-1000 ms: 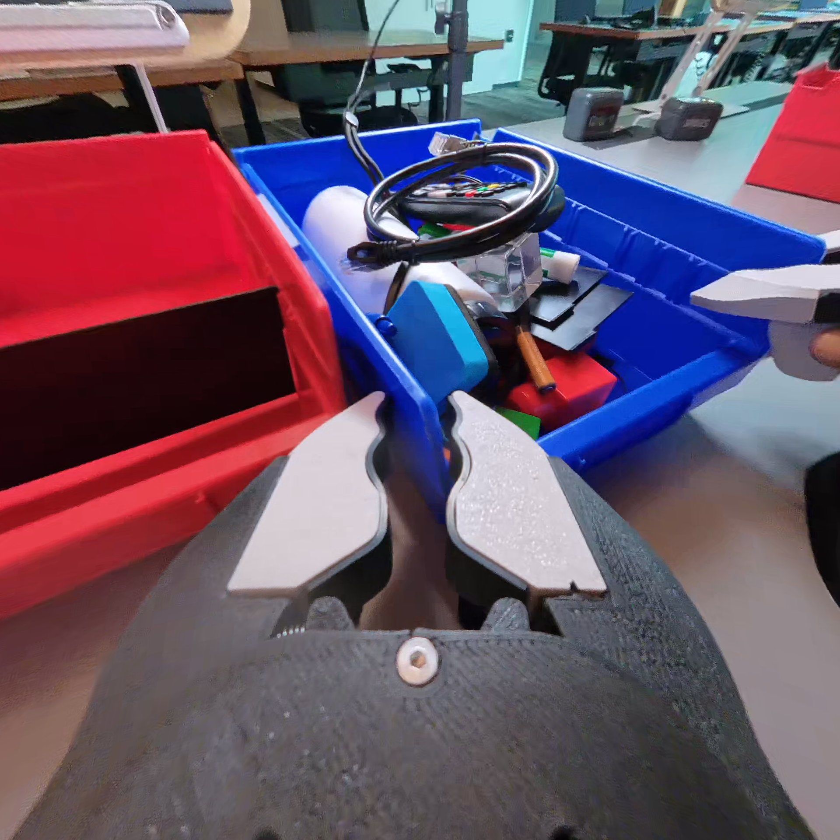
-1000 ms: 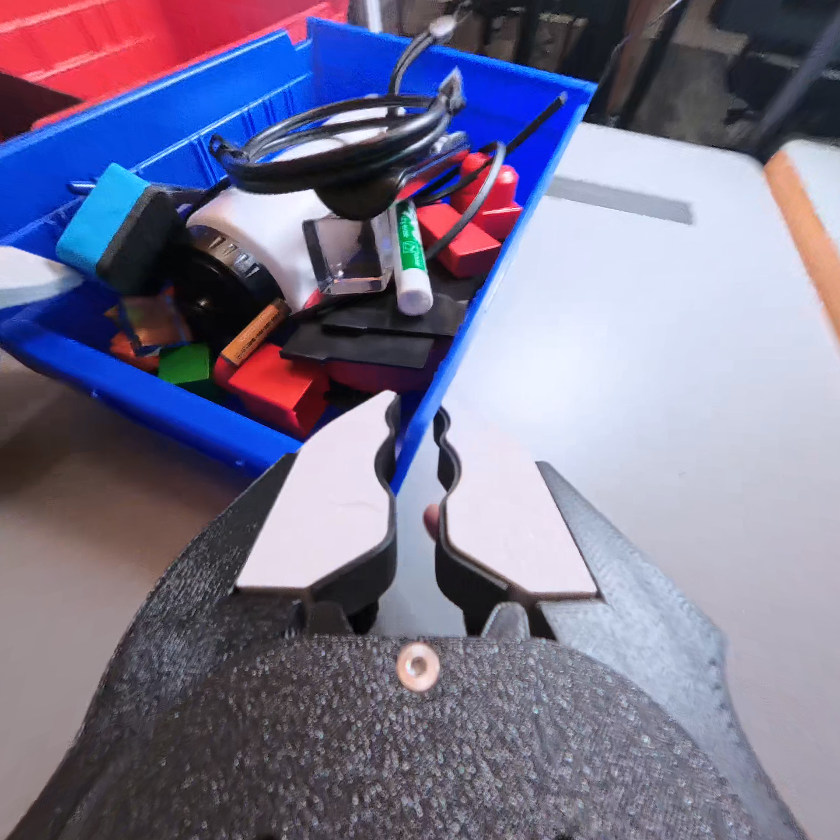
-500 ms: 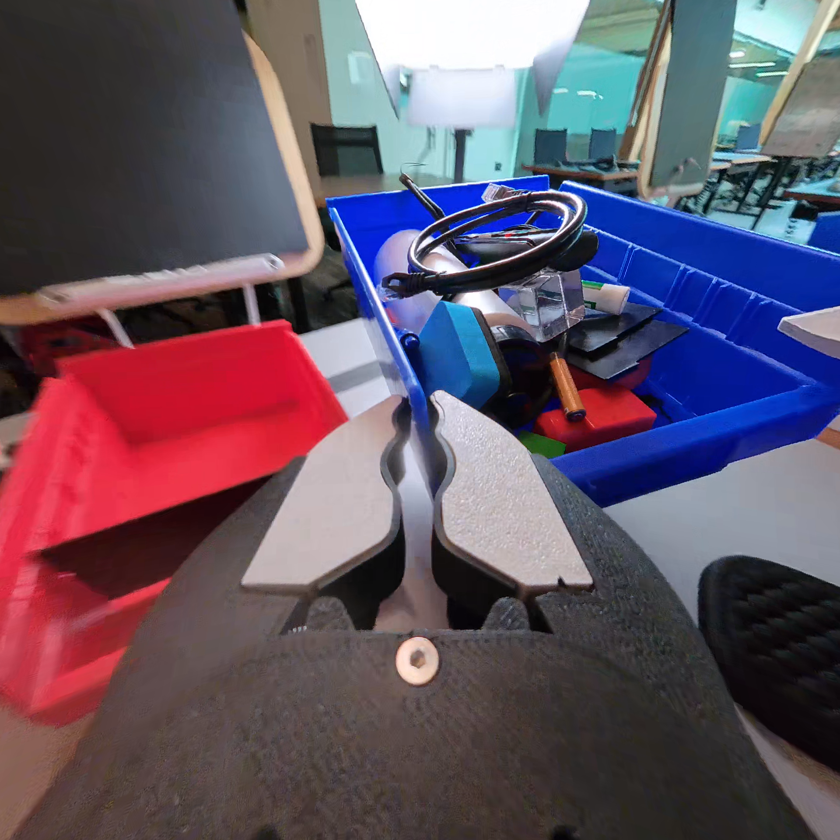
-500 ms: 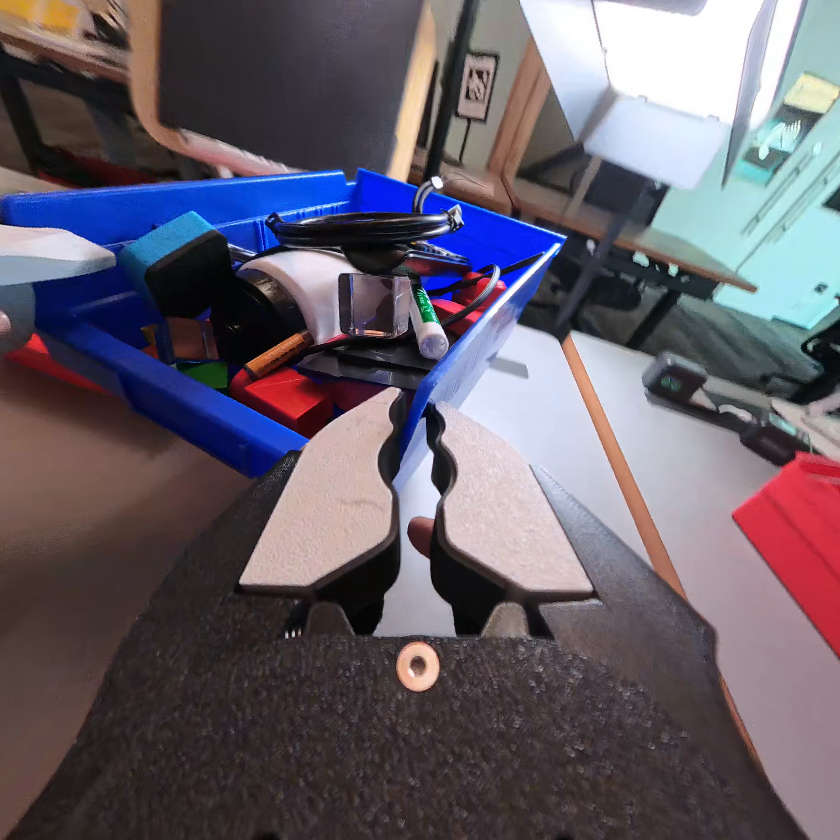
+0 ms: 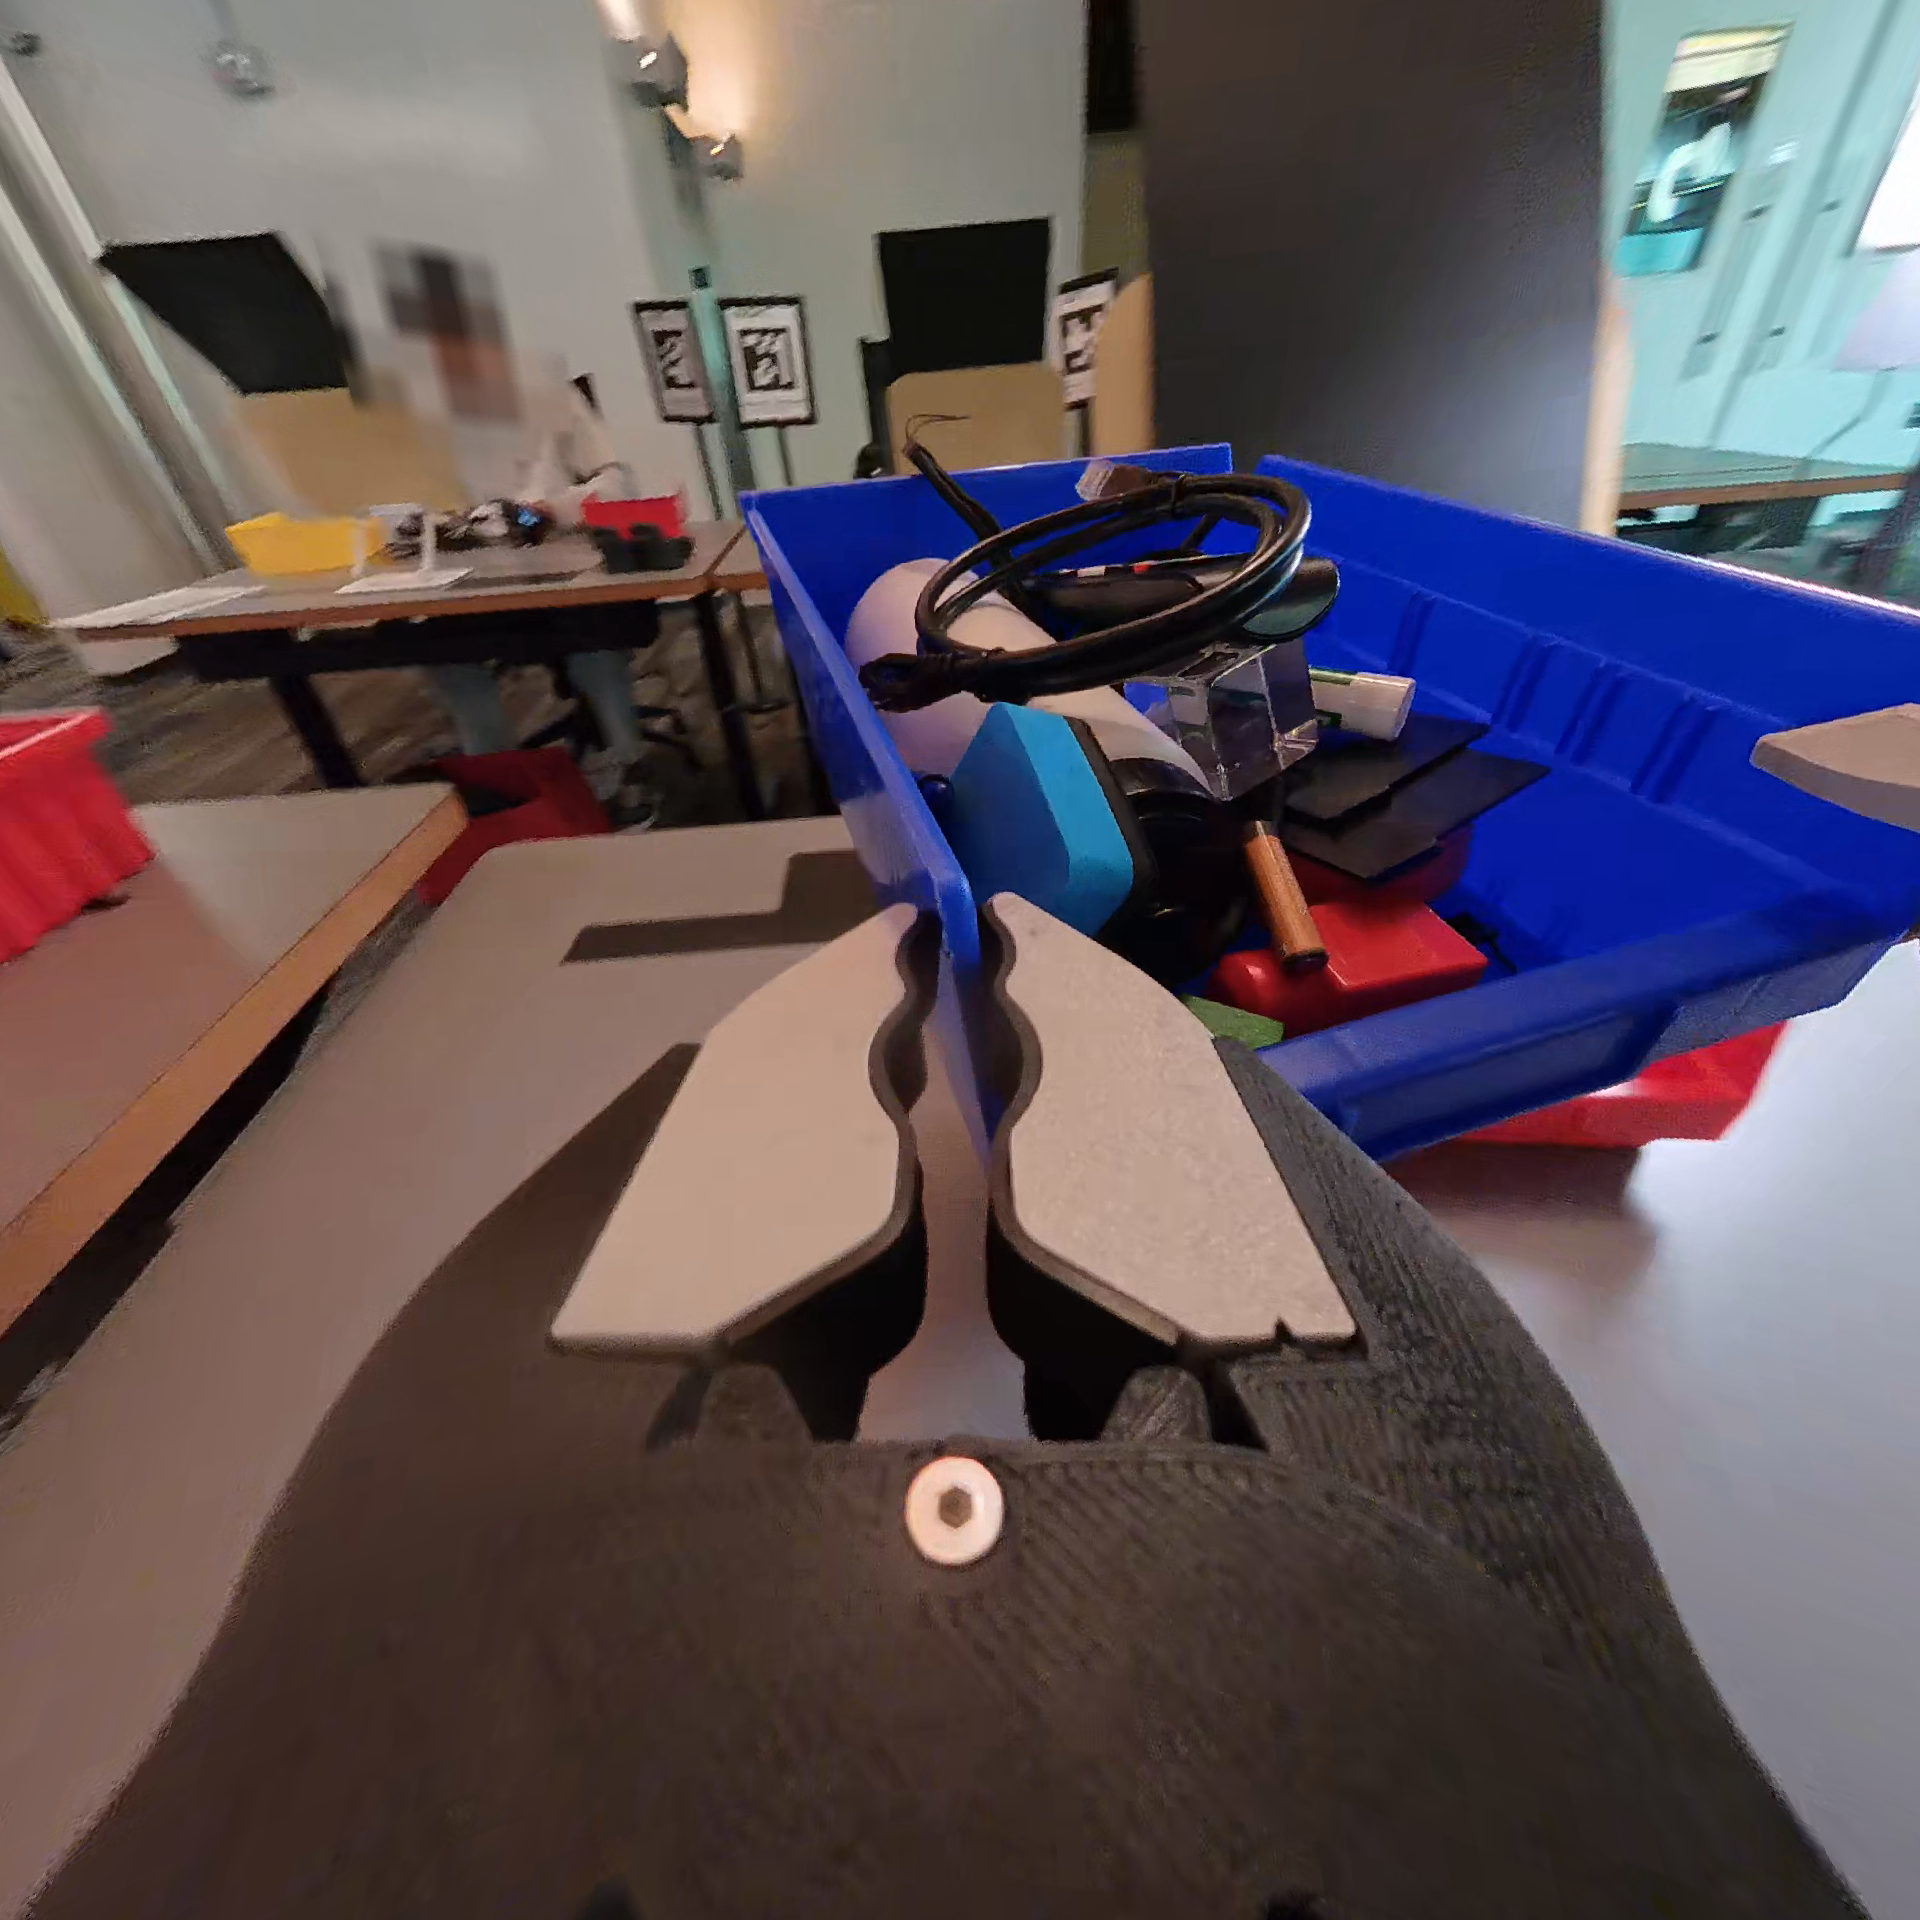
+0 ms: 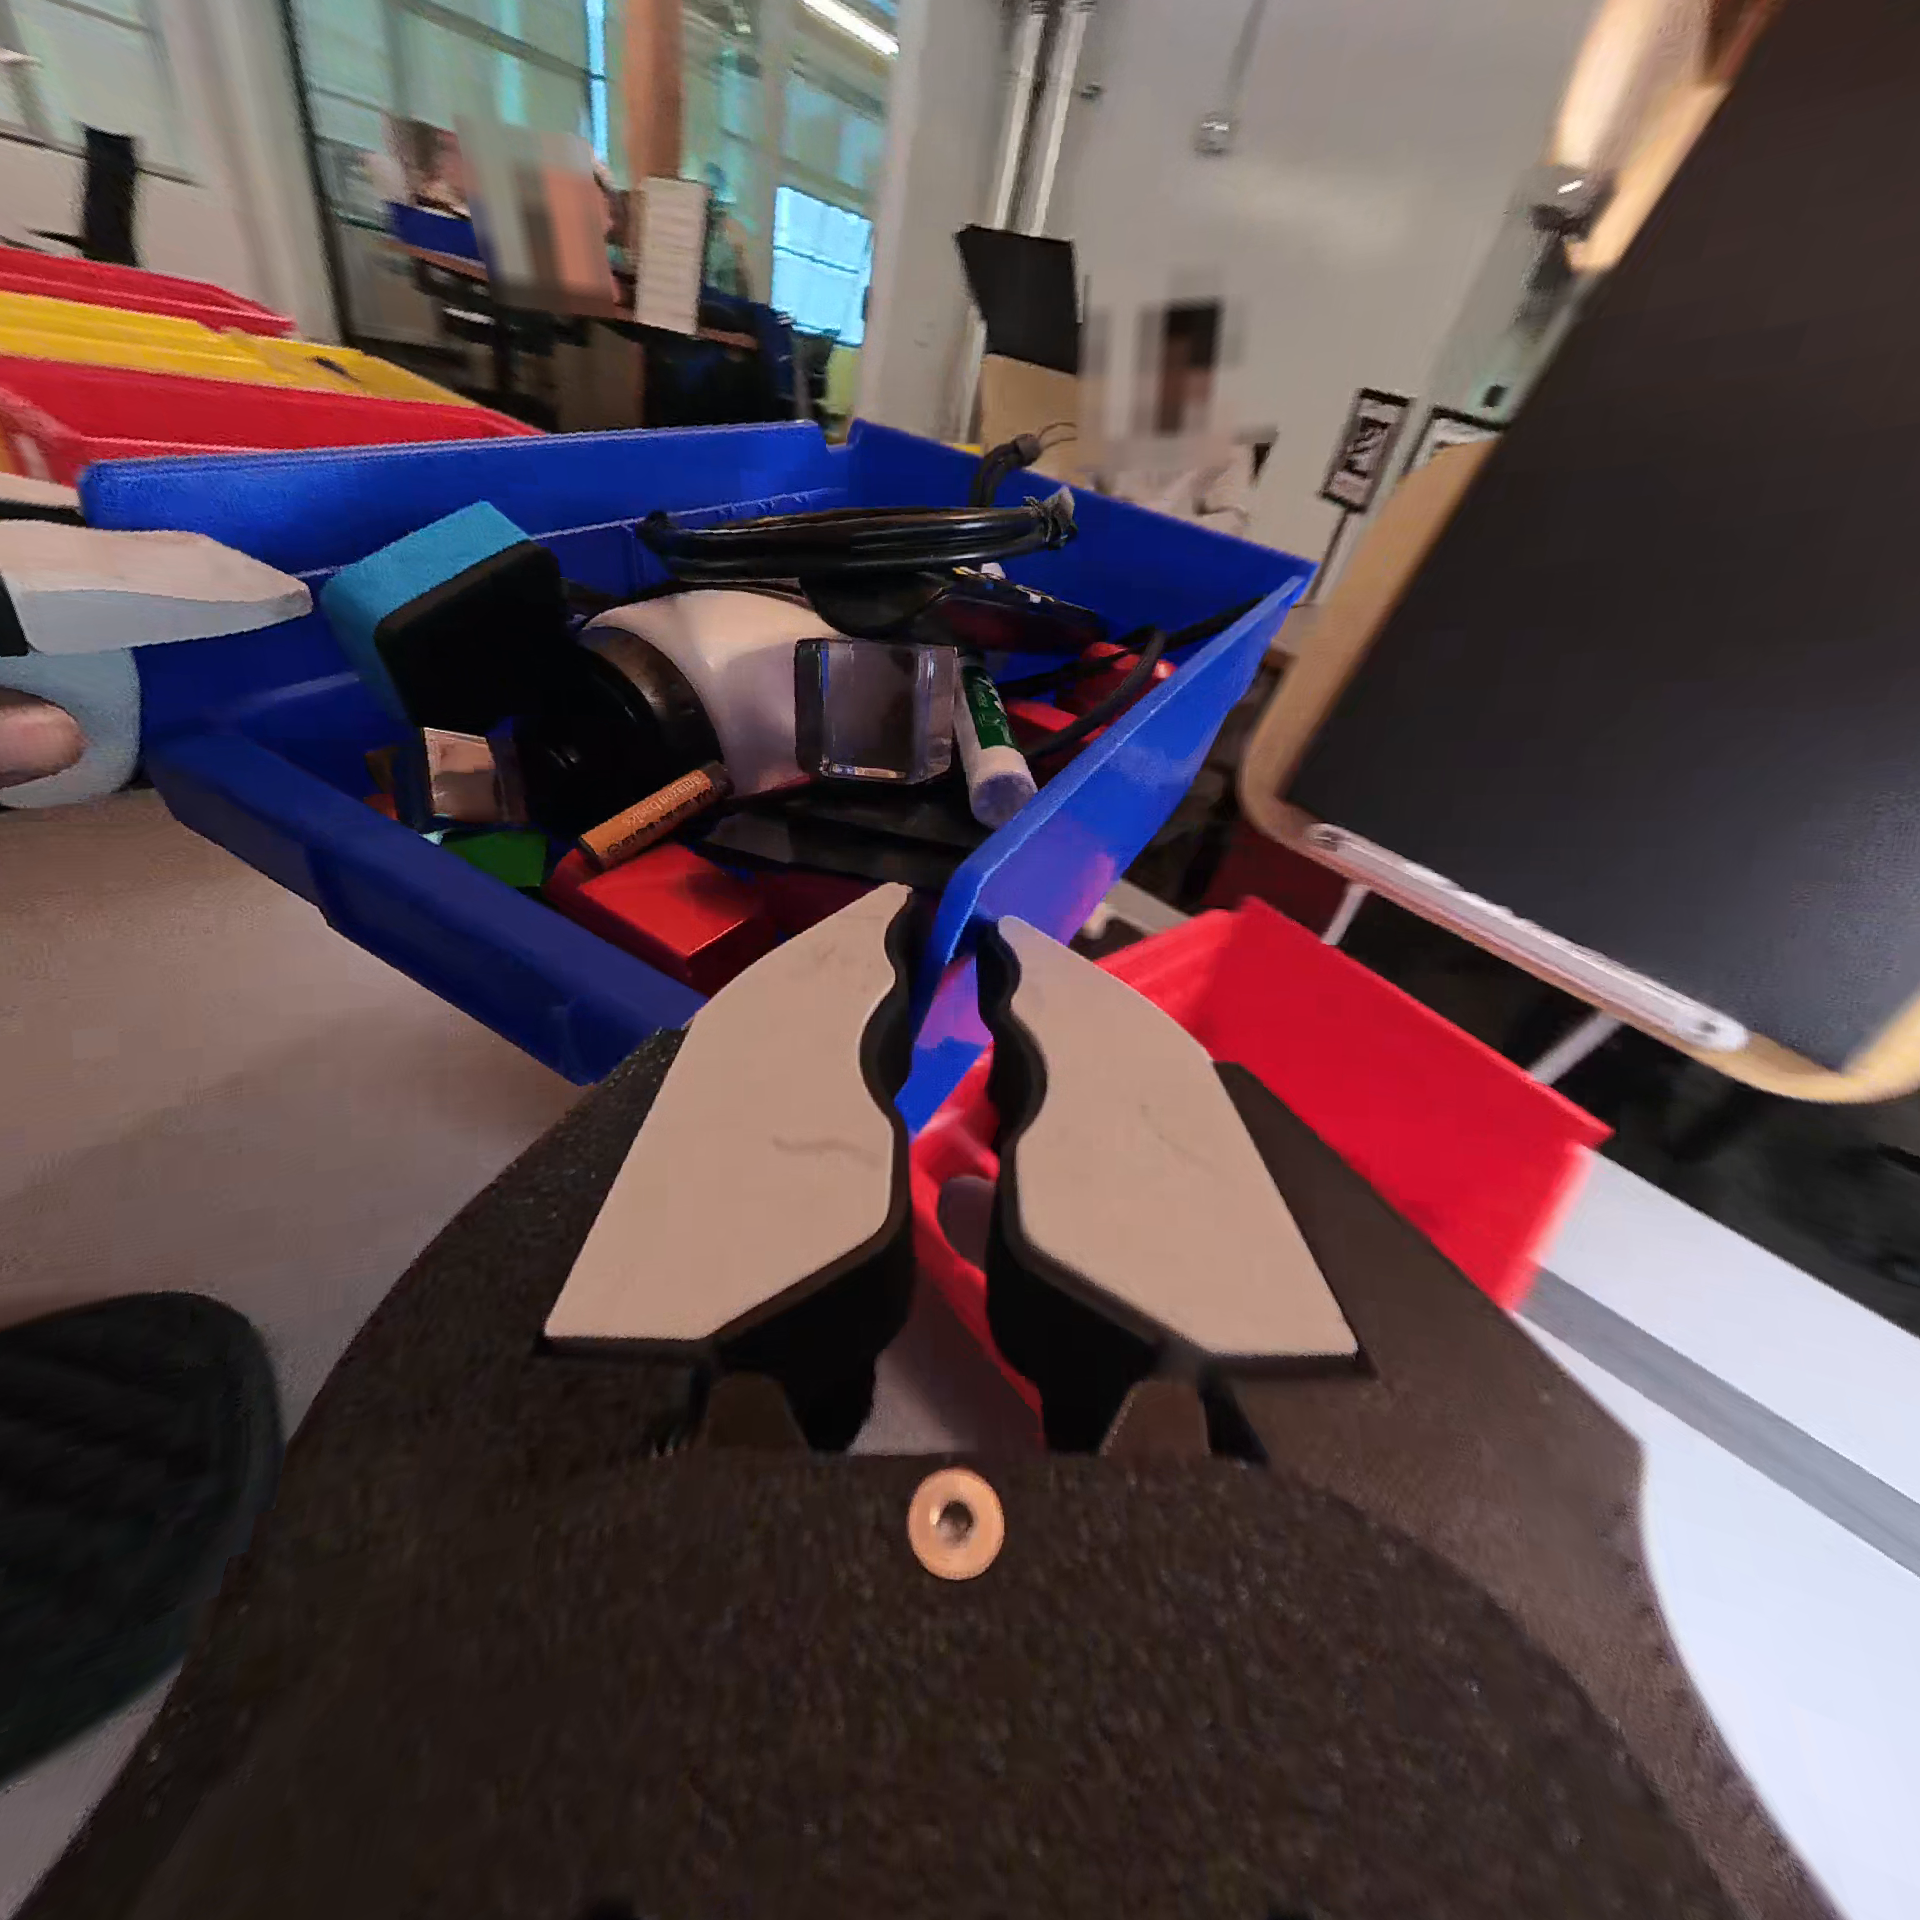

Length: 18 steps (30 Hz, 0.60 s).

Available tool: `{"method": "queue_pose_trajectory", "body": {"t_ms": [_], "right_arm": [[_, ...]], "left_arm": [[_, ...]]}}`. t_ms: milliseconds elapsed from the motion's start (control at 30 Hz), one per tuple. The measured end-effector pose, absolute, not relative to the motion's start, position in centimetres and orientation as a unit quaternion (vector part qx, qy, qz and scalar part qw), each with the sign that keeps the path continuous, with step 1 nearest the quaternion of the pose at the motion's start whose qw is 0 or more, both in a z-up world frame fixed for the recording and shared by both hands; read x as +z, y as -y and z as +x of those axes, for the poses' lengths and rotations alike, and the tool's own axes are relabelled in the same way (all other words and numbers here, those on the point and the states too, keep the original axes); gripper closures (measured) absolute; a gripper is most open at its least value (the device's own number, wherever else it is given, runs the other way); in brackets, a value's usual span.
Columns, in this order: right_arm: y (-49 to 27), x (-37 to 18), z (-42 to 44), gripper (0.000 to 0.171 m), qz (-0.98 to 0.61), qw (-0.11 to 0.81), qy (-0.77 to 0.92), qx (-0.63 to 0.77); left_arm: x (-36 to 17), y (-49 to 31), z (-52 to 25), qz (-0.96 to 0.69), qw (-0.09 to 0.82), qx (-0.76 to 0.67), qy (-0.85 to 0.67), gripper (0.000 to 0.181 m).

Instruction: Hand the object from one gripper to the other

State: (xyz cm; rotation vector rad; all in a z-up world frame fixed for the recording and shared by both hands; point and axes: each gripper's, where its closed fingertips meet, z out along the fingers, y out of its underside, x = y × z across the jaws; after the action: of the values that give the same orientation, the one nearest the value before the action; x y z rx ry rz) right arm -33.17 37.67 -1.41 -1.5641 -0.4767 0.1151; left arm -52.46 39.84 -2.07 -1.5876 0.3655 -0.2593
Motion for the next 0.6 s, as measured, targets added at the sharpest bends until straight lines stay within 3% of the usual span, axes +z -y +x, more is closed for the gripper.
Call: {"method": "queue_pose_trajectory", "body": {"t_ms": [267,500,600], "right_arm": [[-41.2,-10.2,-42.1,0.161,-0.727,0.631,0.250,0.104],[-43.1,-19.3,-38.3,0.160,-0.798,0.557,0.223,0.056],[-41.7,-18.3,-37.1,0.151,-0.793,0.554,0.241,0.083]], "left_arm": [[-11.1,-41.7,-60.7,-0.751,0.644,-0.084,-0.119,0.176],[-19.4,-43.5,-56.6,-0.818,0.529,-0.074,-0.212,0.168],[-19.5,-43.2,-55.5,-0.799,0.524,-0.050,-0.292,0.159]]}}
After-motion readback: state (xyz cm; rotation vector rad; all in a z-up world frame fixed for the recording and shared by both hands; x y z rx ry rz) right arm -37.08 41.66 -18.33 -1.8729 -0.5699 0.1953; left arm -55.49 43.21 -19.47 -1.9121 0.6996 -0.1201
